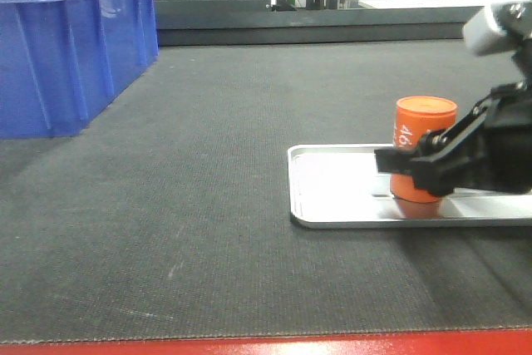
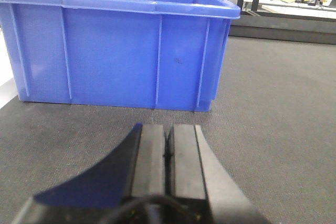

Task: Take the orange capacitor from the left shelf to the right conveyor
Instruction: 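Lower the held cylinder onto the silver tray with the right gripper, then open the right gripper and withdraw it upward from the cylinder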

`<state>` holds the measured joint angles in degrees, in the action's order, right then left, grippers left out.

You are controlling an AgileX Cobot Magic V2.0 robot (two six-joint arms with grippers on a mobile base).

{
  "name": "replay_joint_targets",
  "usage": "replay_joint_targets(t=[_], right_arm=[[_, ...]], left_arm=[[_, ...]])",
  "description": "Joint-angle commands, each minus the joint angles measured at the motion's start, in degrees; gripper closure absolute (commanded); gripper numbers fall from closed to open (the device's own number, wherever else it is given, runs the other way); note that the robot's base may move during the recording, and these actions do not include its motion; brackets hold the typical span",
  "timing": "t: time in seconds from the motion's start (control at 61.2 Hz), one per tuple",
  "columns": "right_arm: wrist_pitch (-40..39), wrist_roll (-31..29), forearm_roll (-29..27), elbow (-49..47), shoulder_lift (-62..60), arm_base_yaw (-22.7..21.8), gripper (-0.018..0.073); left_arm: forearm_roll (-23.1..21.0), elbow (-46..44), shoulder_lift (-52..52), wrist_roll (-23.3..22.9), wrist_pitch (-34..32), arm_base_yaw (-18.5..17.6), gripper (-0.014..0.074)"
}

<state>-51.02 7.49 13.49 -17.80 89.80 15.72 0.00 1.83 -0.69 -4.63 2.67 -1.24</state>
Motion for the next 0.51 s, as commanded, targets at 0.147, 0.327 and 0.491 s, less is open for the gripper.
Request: replay_joint_targets(t=[0.147, 0.327, 0.491], right_arm=[[6.7, -0.5, 0.4, -0.7, -12.7, -0.3, -0.0046], [18.5, -0.3, 0.4, -0.7, -25.7, -0.3, -0.0024], [29.5, 3.3, 0.3, -0.7, -39.3, -0.3, 0.0157]], left_arm=[[0.0, -0.3, -1.0, 0.0, -4.8, -0.3, 0.0701], [0.0, -0.3, -1.0, 0.0, -4.8, -0.3, 0.0701], [0.0, -0.3, -1.0, 0.0, -4.8, -0.3, 0.0701]])
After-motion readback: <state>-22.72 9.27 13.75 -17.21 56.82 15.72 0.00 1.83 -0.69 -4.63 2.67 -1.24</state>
